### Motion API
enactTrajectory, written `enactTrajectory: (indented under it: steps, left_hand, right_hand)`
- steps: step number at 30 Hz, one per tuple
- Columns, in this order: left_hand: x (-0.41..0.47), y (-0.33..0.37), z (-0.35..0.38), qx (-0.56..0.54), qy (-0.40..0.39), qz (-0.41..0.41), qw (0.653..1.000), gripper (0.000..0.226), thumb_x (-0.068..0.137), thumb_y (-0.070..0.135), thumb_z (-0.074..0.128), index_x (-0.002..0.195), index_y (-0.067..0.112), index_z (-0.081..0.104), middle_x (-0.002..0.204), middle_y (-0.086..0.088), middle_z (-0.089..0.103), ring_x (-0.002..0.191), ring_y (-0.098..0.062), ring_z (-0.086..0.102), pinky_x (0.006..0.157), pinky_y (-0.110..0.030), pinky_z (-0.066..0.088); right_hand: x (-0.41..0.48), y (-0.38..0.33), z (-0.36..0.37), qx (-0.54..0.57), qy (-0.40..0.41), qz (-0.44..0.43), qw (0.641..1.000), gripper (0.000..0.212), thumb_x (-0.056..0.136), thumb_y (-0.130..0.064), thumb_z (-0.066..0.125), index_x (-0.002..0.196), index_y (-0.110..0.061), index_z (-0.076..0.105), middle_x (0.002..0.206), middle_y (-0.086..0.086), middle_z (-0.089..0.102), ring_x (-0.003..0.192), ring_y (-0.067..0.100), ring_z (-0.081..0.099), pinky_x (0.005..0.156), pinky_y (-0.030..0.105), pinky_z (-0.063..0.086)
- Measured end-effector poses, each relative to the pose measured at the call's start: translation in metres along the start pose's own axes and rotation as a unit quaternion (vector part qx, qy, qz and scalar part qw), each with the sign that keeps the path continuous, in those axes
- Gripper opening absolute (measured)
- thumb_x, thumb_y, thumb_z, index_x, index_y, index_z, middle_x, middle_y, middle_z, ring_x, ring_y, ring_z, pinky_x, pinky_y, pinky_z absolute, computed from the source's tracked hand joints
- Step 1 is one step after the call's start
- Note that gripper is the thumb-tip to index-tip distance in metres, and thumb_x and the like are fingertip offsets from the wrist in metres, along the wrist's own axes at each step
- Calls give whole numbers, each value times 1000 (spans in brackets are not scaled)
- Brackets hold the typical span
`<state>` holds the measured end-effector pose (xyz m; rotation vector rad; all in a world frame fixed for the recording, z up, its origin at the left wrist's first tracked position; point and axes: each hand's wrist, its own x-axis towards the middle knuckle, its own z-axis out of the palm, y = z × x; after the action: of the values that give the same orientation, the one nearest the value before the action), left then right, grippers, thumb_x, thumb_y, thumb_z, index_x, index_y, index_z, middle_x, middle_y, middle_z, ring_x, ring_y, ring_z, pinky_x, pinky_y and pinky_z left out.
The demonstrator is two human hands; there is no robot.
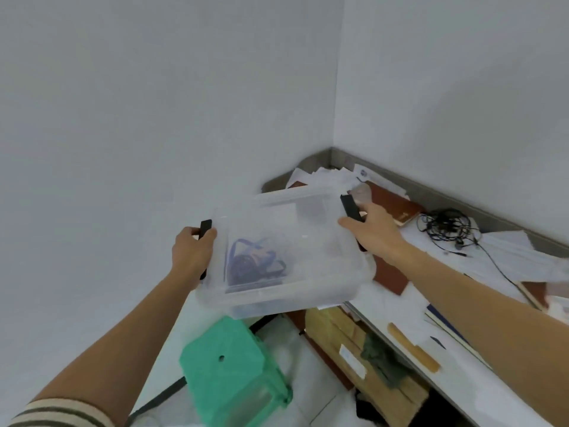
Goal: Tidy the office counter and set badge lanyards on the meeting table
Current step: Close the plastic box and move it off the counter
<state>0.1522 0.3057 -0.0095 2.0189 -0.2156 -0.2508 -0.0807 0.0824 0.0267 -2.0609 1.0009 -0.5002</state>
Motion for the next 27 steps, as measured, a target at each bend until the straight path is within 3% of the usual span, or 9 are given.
enactTrajectory:
  steps: [5,8,11,14,17,22,24,27]
  left_hand:
    - [16,-76,-66,30,48,-62,996,38,92,31,57,124,11,52,105,-13,61,85,-29,57,65,-31,43]
    - [30,-128,-94,55,28,-114,992,39,92,26,57,127,12,50,104,-13,60,85,-29,58,68,-33,44]
    - [46,-178,-111,65,-11,-167,984,43,92,20,58,133,11,48,109,-13,59,91,-29,59,73,-35,47]
    - [58,-221,-118,72,-34,-205,975,51,89,15,59,138,12,43,115,-16,60,95,-32,60,76,-38,53]
    - [67,-262,-122,73,-50,-254,963,56,88,10,57,141,14,39,114,-18,60,95,-33,61,78,-41,54]
    - [81,-327,-115,63,-50,-303,950,59,89,6,56,143,14,35,113,-14,61,97,-32,61,82,-40,52]
    - [89,-359,-106,47,-43,-332,941,60,87,2,55,143,13,36,116,-13,60,99,-31,61,86,-43,53]
    - [97,-401,-88,32,-38,-369,928,67,84,-3,54,144,18,36,108,-12,62,96,-32,62,87,-48,54]
  right_hand:
    - [16,-17,102,-71,-144,-7,987,37,82,-46,62,107,-20,57,95,0,67,80,19,65,78,43,56]
    - [25,-19,165,-99,-220,10,970,29,86,-38,63,105,-17,54,100,7,65,87,24,66,74,39,52]
    - [30,-18,225,-115,-277,43,953,45,89,-30,64,126,-10,48,120,9,59,105,27,61,85,38,50]
    - [35,-10,275,-111,-305,53,944,49,87,-20,68,130,-9,47,124,10,60,100,23,59,85,39,52]
    - [39,1,322,-138,-343,66,927,68,86,-20,69,144,-13,33,135,8,51,113,26,54,80,29,43]
    - [56,32,396,-156,-380,100,906,81,82,-14,72,149,-18,27,139,12,50,117,32,55,88,36,50]
    - [64,49,428,-161,-390,112,900,80,82,-8,70,150,-17,27,139,13,50,119,33,53,85,33,48]
    - [76,79,472,-176,-400,125,891,73,82,-5,68,145,-16,33,130,16,55,111,34,56,86,39,52]
